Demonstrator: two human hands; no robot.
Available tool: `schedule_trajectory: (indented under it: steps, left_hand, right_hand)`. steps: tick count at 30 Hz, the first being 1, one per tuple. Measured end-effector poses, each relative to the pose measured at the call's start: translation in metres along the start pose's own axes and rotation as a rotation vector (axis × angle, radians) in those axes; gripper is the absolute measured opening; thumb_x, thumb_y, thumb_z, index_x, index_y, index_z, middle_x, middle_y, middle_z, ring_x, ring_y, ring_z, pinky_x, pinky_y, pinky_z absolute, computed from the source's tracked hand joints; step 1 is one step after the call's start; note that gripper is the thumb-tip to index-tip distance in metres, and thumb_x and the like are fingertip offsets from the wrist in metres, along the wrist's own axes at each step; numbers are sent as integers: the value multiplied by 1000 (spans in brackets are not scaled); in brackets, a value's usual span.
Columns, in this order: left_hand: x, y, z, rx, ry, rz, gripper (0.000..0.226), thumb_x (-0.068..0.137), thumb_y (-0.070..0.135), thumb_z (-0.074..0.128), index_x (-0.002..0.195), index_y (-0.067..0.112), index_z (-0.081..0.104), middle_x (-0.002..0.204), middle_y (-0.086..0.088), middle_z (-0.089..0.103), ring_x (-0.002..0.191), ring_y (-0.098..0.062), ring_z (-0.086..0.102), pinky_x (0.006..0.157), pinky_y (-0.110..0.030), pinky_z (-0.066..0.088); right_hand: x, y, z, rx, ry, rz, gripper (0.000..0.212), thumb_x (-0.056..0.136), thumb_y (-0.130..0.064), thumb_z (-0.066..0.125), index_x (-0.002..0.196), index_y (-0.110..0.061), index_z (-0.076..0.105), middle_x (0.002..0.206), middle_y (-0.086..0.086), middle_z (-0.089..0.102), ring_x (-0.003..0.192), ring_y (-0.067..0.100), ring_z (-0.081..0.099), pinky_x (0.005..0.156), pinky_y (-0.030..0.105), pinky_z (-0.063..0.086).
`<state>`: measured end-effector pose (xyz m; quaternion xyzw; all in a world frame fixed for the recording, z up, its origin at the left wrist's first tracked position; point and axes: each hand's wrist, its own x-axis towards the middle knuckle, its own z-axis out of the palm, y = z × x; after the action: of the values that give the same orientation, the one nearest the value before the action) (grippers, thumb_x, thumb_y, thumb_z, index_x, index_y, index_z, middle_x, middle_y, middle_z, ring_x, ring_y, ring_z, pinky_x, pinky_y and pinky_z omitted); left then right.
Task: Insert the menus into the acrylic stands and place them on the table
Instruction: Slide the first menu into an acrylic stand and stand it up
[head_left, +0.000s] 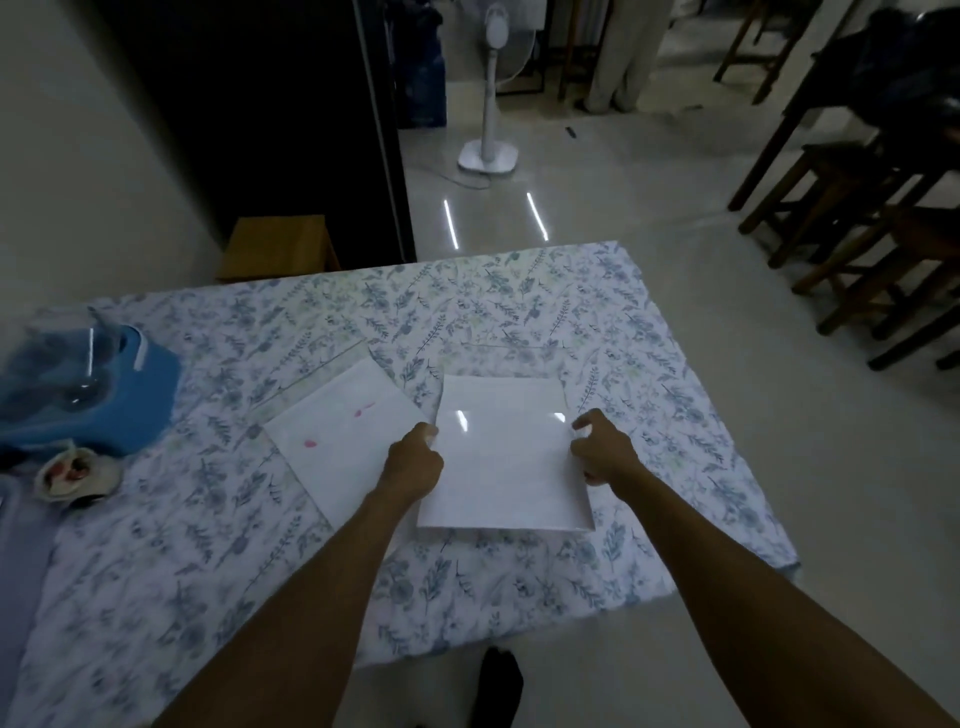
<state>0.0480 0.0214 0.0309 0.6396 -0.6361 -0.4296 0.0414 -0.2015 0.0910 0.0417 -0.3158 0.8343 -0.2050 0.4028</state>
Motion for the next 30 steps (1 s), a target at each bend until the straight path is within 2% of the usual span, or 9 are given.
schedule_trajectory:
  steps: [3,5,8,13,19,22,25,27,30]
  left_hand:
    - [-20,0,-12,-32,-33,58,52,91,0,45,140,15,50,146,-13,49,131,-30,48,102,-27,38]
    - [-32,-5,-16,-88,-48,55,47,90,-1,45,132,15,58,141,-14,53,125,-31,53,103,-30,45]
    - [-49,-11,-22,-166,-56,64,40,88,-2,43,119,12,66,130,-18,59,114,-34,60,96,-39,53]
    - [-67,-23,-33,-192,-73,98,41,89,-6,40,106,9,75,127,-17,64,112,-31,62,94,-31,53]
    - [-77,-15,-52,-166,-19,189,46,90,-7,41,108,13,77,128,-10,66,112,-27,63,86,-23,50]
    - [-65,-1,-64,-219,-11,240,42,87,-5,48,106,17,78,124,-10,69,109,-25,65,87,-30,56]
    - [-50,21,-74,-240,4,287,22,86,9,71,107,14,78,109,-9,74,106,-21,67,82,-24,52]
    - [-36,35,-76,-211,64,326,18,85,24,76,101,14,79,100,-4,76,98,-16,68,78,-23,49]
    - [-10,49,-80,-164,168,314,36,86,41,72,82,6,68,82,-11,69,77,-19,61,66,-31,44]
  right_hand:
    - [-18,4,-12,170,-10,20,31,87,-1,43,102,-13,68,99,18,65,72,25,60,64,36,57]
    - [-29,8,-16,290,-20,42,28,89,2,49,99,-6,73,105,19,68,81,27,64,66,34,57]
    - [-51,11,-19,386,-46,59,20,92,-2,56,99,-5,74,106,16,70,83,27,65,64,30,52]
    - [-86,13,-18,420,-93,24,19,97,-8,57,102,-12,75,89,8,66,74,23,59,77,37,48]
    - [-88,8,-31,459,-106,-48,18,95,-18,64,108,-17,76,109,3,66,93,22,62,80,35,54]
    - [-69,-4,-43,497,-111,-69,19,94,-21,66,110,-18,75,113,8,71,98,28,69,81,35,55]
    - [-45,-24,-54,475,-87,-109,26,89,-26,73,113,-18,73,113,9,73,103,29,70,86,39,55]
    - [-29,-40,-60,465,-78,-144,21,89,-26,73,108,-18,75,111,6,73,103,28,69,86,40,55]
    - [-3,-63,-68,426,-68,-176,19,86,-22,76,104,-17,75,106,8,74,93,24,70,77,34,55]
